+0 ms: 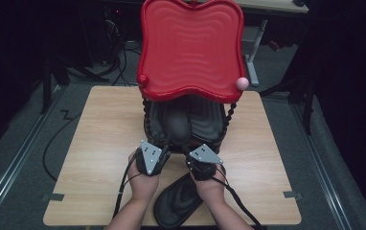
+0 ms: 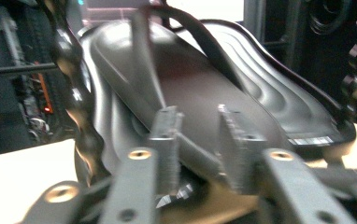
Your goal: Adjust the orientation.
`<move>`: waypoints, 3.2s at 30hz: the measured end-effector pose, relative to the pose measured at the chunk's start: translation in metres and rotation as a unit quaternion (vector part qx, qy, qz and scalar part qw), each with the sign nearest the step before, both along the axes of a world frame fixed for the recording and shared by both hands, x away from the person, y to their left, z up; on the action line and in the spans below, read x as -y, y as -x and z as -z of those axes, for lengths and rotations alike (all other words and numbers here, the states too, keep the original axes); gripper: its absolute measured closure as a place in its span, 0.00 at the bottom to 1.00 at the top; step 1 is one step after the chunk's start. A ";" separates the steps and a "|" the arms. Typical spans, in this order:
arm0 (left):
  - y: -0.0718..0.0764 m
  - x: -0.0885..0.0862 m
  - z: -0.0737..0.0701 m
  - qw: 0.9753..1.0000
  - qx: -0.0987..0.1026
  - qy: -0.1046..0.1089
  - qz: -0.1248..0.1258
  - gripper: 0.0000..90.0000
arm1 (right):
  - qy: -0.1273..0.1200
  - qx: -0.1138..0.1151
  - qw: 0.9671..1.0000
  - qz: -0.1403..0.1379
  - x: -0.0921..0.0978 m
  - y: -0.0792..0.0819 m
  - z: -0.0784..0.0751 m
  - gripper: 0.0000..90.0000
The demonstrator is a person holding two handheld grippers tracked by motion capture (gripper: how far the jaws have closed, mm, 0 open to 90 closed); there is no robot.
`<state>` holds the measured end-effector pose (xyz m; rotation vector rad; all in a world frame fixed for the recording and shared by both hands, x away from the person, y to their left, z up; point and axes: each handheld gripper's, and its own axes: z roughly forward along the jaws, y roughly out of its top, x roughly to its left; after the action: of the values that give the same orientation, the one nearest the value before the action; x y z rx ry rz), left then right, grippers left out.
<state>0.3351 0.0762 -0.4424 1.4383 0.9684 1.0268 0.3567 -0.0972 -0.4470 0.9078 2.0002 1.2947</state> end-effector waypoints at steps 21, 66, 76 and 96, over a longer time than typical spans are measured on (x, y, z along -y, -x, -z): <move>-0.011 0.017 0.021 1.000 -0.006 -0.010 0.005 0.99 | -0.037 0.041 0.998 0.018 0.006 -0.019 -0.024 0.97; -0.021 0.037 0.011 1.000 0.005 -0.012 0.016 0.93 | -0.055 0.052 0.995 0.065 0.012 -0.051 -0.046 0.91; -0.041 0.032 0.020 0.999 -0.024 -0.026 -0.016 0.98 | -0.055 0.050 0.996 0.057 0.055 -0.016 -0.026 0.89; 0.051 -0.033 0.039 0.995 -0.081 -0.064 0.006 0.72 | -0.048 -0.046 0.997 0.041 0.126 0.060 0.022 0.60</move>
<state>0.2845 0.1091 -0.4815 1.6525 1.0230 0.9901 0.2966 -0.2235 -0.4690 1.1015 1.9630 1.3352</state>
